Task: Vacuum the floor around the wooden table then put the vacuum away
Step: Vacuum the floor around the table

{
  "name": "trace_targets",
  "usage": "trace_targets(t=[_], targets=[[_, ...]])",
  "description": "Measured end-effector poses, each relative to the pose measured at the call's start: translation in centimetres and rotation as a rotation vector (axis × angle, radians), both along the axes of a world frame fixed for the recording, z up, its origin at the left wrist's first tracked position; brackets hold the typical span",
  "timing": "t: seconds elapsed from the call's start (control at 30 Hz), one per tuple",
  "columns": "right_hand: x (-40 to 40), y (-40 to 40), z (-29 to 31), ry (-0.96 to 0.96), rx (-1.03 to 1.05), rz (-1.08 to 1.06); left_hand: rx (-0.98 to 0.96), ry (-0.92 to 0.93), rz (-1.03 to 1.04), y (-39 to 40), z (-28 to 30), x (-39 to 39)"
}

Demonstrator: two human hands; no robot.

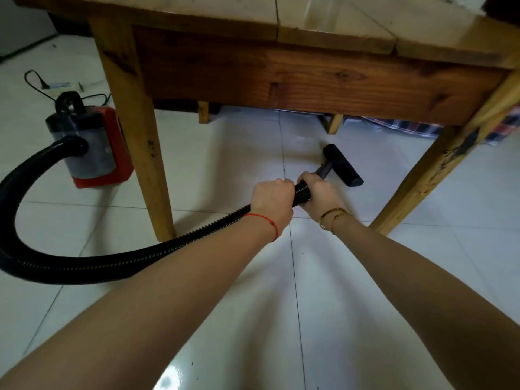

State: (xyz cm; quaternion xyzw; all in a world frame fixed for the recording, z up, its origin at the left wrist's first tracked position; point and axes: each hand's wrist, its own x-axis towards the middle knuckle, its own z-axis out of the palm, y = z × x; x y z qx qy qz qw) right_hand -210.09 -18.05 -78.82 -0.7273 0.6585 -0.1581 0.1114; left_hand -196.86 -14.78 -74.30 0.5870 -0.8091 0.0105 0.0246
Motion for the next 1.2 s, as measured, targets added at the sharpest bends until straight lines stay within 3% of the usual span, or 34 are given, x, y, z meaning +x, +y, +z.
trace_targets(t=[0.27,0.8,1.2], targets=[[0.4,0.4,-0.1,0.029,0.019,0.015,0.026,0.025,-0.009,0.3,-0.4,0.4],[18.0,8.2,2.8,-0.056,-0.015,0.314,-0.024,-0.094,0.231,10.6,3.2,17.2],[26.4,14.8,6.2,-0.079,-0.077,0.438,-0.006,-0.217,0.333,18.3,8.1,25.1]])
